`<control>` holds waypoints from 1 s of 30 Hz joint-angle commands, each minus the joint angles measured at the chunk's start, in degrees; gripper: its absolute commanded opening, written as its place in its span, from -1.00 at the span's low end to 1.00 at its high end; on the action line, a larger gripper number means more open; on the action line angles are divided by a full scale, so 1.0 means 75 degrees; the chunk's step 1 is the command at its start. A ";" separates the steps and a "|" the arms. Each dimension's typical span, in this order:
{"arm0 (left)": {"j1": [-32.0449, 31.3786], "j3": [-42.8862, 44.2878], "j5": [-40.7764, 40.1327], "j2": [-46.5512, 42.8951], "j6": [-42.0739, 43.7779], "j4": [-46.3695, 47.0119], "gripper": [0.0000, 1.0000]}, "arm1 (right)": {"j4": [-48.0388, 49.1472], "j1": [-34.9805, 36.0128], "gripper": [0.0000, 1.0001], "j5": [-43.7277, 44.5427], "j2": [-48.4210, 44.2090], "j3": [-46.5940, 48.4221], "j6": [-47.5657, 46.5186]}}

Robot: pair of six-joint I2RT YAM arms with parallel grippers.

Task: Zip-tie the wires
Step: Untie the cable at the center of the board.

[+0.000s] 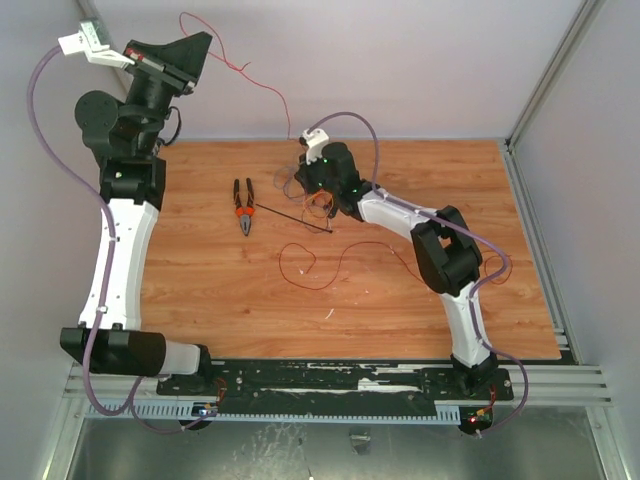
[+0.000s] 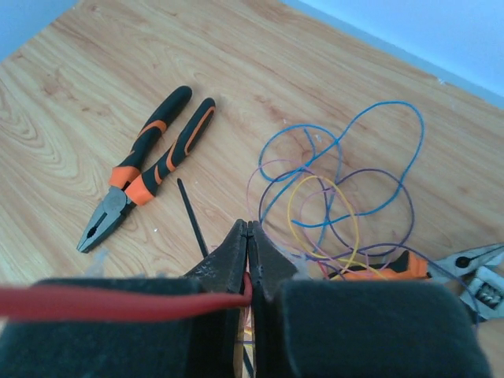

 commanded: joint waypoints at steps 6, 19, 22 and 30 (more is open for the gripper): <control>0.1210 -0.1893 0.0050 -0.1078 -0.0479 0.0563 -1.00 | -0.2171 -0.0350 -1.00 0.0541 -0.1012 0.3146 -0.0989; 0.1458 -0.2761 0.0161 -0.1456 -0.0529 0.0689 -1.00 | -0.2812 -0.0580 -1.00 0.0049 -0.0740 0.4078 -0.1043; 0.1778 -0.3146 0.0210 -0.1646 -0.0745 0.0761 -1.00 | -0.3024 -0.0591 -1.00 0.0271 -0.0448 0.3827 -0.1117; 0.4192 -0.4485 0.1787 -0.1644 -0.3559 0.2854 -1.00 | -0.2250 -0.1241 -1.00 0.0406 -0.0866 0.1758 -0.0932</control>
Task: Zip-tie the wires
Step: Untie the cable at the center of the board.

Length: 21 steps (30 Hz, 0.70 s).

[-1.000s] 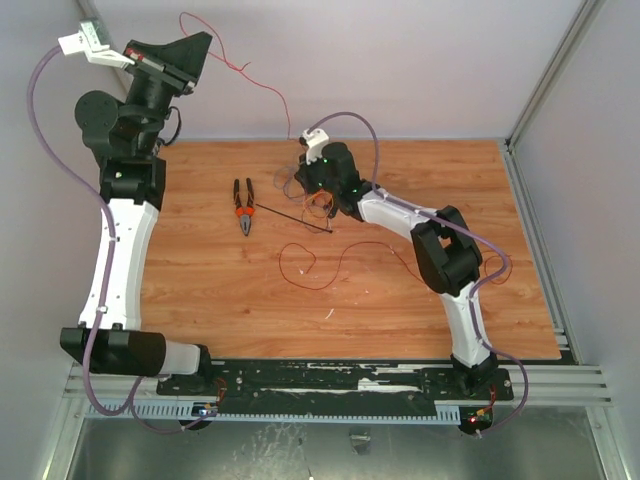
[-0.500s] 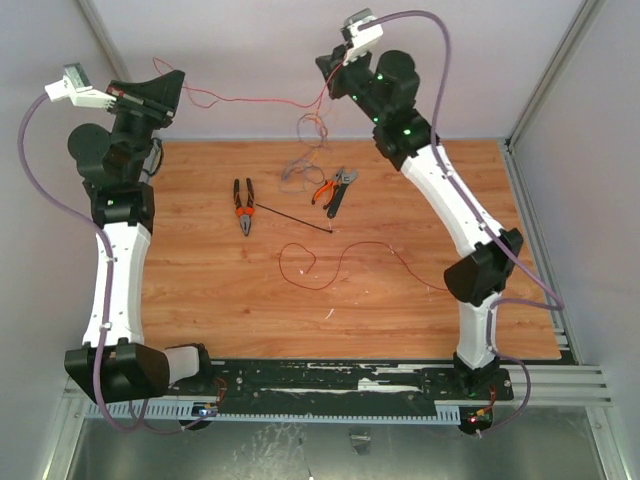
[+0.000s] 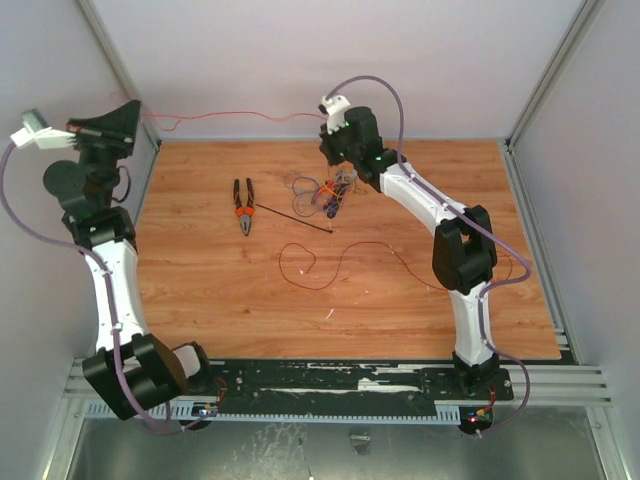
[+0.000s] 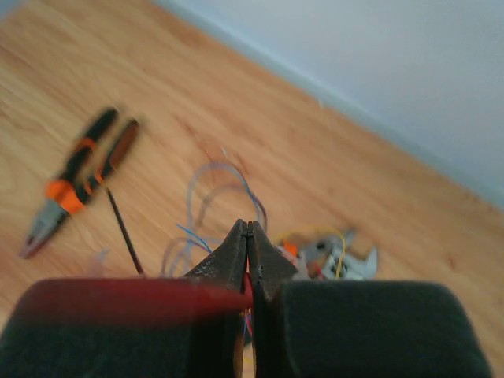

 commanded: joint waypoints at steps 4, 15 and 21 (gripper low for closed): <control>0.1555 -0.0735 0.1238 0.0028 -0.2043 0.1749 -1.00 | 0.0781 -0.1076 -1.00 0.0233 -0.0707 -0.1303 0.0235; 0.1863 -0.0342 0.1483 -0.0010 -0.2031 0.1620 -1.00 | 0.1505 -0.2622 -0.99 0.0358 -0.1156 -0.2795 0.0399; 0.1934 -0.0213 0.1480 0.0039 -0.1942 0.1514 -1.00 | 0.1782 -0.3069 -0.97 0.0421 -0.1358 -0.3511 0.0311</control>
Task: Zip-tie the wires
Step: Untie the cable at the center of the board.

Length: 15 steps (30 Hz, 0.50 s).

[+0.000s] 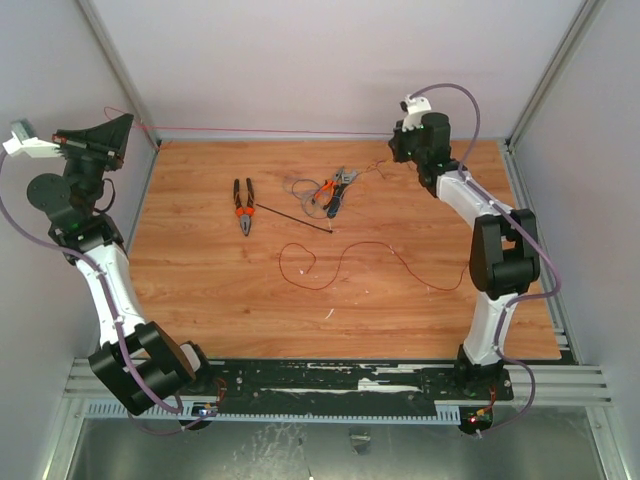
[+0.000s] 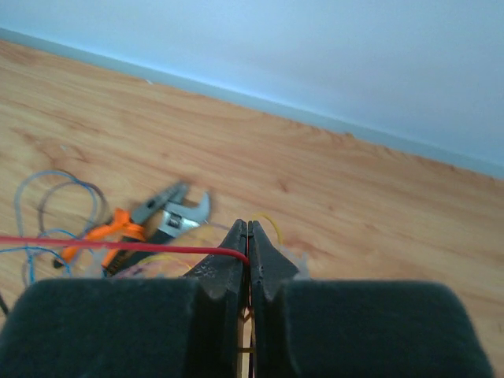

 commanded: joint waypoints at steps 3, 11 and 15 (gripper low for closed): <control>0.0336 0.0454 -0.0495 -0.0040 0.0040 0.0385 -1.00 | 0.0057 -0.0942 -0.98 0.0700 -0.0107 -0.0681 0.0046; 0.0371 0.0548 -0.0531 0.0003 0.0240 0.0211 -1.00 | -0.0109 -0.1746 -0.97 0.0612 0.0061 -0.0721 0.0148; 0.0400 0.0559 -0.0531 0.0014 0.0298 0.0155 -1.00 | -0.0307 -0.2200 -0.98 0.0591 0.0183 -0.0690 0.0424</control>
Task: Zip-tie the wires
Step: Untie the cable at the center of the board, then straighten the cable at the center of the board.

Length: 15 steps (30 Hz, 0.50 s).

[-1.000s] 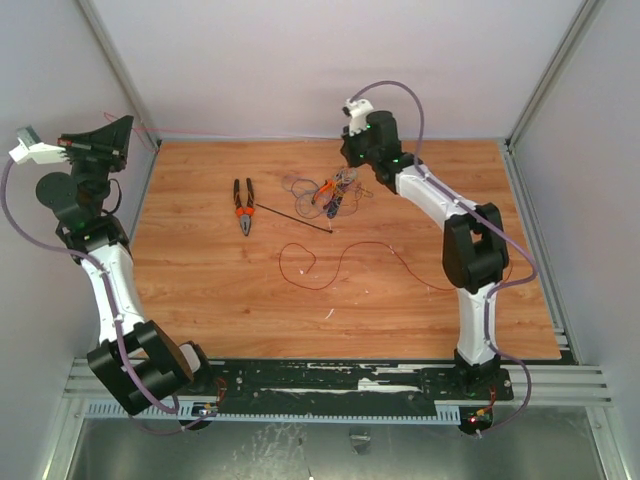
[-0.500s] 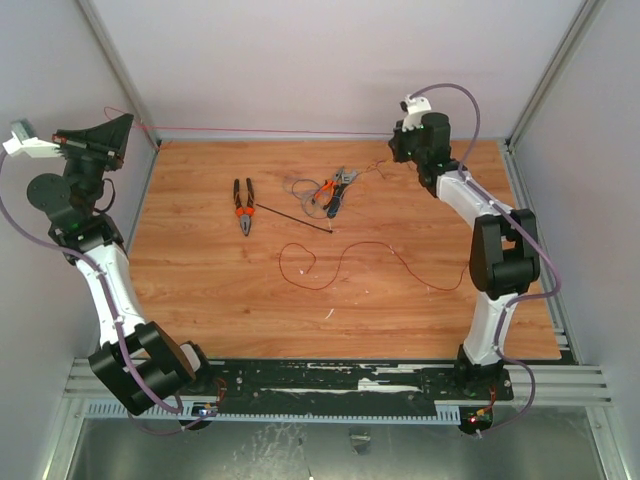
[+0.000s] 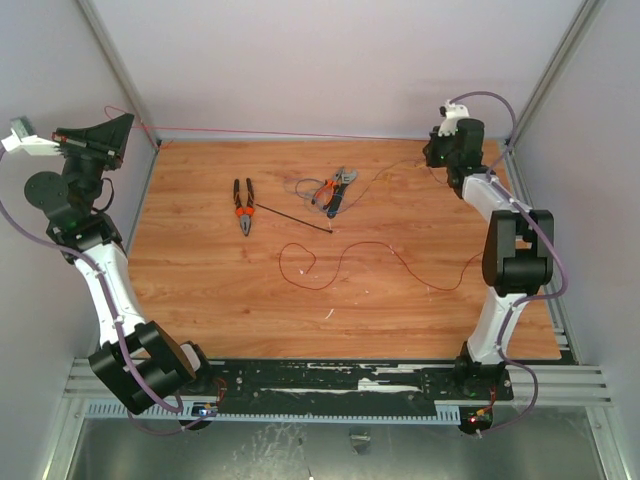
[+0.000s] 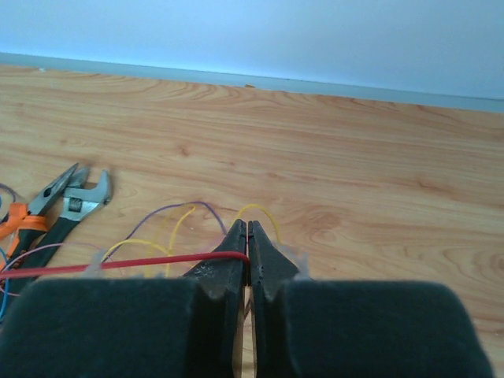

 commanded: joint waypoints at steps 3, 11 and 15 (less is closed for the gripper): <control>0.0360 0.0428 -0.0684 0.0001 0.0200 0.0221 -1.00 | -0.0376 -0.1020 -0.99 0.0904 0.0217 -0.0080 0.0309; 0.0514 0.0496 -0.0649 0.0006 0.0295 0.0129 -1.00 | -0.0794 -0.1398 -0.99 0.1072 0.0309 -0.0043 0.0349; 0.0515 0.0330 -0.0650 -0.0149 0.0372 0.0154 -1.00 | -0.0517 -0.1365 -1.00 0.0006 -0.0159 -0.0491 0.0527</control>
